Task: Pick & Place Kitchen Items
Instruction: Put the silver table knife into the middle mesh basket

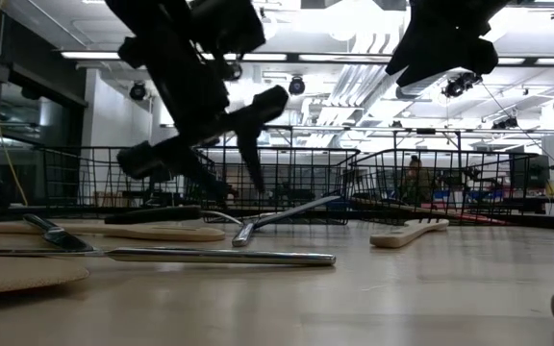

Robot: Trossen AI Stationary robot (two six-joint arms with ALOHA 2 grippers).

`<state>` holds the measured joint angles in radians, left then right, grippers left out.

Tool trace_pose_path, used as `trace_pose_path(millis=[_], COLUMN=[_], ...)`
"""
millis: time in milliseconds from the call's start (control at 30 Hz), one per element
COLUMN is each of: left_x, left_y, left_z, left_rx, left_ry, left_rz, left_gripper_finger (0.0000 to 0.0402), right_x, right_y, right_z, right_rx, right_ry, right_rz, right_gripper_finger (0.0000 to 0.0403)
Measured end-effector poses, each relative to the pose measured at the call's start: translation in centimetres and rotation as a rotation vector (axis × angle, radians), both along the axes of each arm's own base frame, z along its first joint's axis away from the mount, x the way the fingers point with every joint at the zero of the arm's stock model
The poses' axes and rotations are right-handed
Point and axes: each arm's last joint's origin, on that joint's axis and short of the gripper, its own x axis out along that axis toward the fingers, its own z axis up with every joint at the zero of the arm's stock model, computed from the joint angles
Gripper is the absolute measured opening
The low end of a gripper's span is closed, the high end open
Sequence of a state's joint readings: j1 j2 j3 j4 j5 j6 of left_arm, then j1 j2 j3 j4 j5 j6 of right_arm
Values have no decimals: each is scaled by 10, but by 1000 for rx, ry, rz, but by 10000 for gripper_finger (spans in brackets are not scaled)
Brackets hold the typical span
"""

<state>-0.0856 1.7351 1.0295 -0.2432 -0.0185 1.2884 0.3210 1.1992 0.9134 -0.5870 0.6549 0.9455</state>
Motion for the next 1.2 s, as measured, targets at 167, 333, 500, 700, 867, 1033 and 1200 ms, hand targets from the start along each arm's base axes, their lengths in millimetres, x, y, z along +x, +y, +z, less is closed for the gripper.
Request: trace_pose_path(millis=[167, 333, 500, 700, 867, 1033, 1200], left_x=[13, 21, 25, 31, 32, 29, 29], left_y=[-1, -1, -1, 10, 32, 43, 40], left_z=[-7, -12, -14, -13, -13, -15, -15], left_rx=[33, 65, 77, 59, 23, -2, 2], left_ry=[10, 64, 100, 112, 111, 144, 146], left_rz=[-30, -53, -70, -48, 4, 21, 4], left_gripper_finger=[178, 177, 177, 177, 177, 177, 177], right_x=[0, 0, -1, -1, -1, -1, -1], right_y=[0, 1, 1, 1, 1, 1, 1], right_z=[0, -1, -2, -2, -2, -2, -2], right_rx=[6, 24, 34, 32, 32, 31, 29], right_ry=[5, 17, 29, 32, 32, 32, 31], right_rz=[8, 31, 42, 42, 42, 41, 39], right_gripper_finger=[138, 138, 138, 138, 138, 138, 138])
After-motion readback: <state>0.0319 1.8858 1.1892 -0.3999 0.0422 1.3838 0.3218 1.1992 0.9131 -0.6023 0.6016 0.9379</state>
